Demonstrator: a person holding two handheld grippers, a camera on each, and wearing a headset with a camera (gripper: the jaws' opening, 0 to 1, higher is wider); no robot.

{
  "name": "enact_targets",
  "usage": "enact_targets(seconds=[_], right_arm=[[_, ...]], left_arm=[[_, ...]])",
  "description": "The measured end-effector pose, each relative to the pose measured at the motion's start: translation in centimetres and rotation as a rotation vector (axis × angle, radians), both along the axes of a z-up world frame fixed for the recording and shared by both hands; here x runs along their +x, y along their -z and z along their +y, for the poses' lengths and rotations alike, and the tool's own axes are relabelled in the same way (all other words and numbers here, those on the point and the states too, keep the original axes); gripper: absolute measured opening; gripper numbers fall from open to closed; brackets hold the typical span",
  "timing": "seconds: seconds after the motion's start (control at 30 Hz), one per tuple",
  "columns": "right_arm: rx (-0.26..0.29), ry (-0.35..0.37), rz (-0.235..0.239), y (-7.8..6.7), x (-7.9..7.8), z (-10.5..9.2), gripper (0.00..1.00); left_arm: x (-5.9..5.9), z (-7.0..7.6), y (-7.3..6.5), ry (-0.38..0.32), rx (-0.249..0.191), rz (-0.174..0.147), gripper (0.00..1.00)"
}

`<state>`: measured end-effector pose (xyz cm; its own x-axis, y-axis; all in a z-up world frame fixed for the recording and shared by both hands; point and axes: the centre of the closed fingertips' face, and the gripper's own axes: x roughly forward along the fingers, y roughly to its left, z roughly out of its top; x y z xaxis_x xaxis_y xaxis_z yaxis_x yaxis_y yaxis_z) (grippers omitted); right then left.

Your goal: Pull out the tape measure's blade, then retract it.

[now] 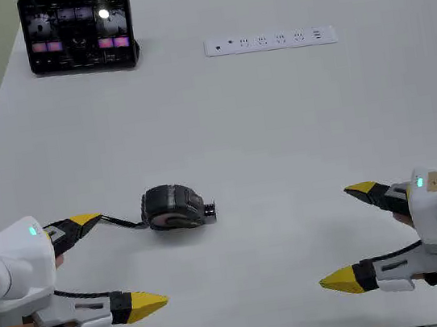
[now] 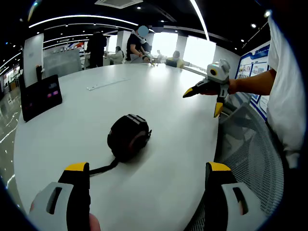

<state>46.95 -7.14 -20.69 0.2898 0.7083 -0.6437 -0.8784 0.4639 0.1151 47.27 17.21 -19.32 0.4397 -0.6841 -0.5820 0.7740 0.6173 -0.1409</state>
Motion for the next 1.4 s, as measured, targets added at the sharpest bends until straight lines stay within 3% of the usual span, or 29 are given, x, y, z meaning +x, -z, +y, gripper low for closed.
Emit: enact_targets(seconds=[0.23,0.5,0.83,1.4], right_arm=[[0.005,0.001,-0.022,-0.12,0.23,-0.04,0.92],[0.003,0.005,-0.030,-0.09,0.43,-0.32,0.87],[0.001,0.003,-0.027,-0.02,0.34,-0.21,0.83],[-0.004,-0.001,-0.030,0.09,0.69,-0.27,0.84]], left_arm=[[-0.02,-0.11,0.03,0.001,0.001,0.002,0.98],[0.06,0.07,0.08,-0.003,0.005,-0.003,0.98],[-0.25,0.00,0.16,0.008,-0.007,0.007,0.87],[0.21,0.49,0.15,-0.003,0.003,0.003,0.88]])
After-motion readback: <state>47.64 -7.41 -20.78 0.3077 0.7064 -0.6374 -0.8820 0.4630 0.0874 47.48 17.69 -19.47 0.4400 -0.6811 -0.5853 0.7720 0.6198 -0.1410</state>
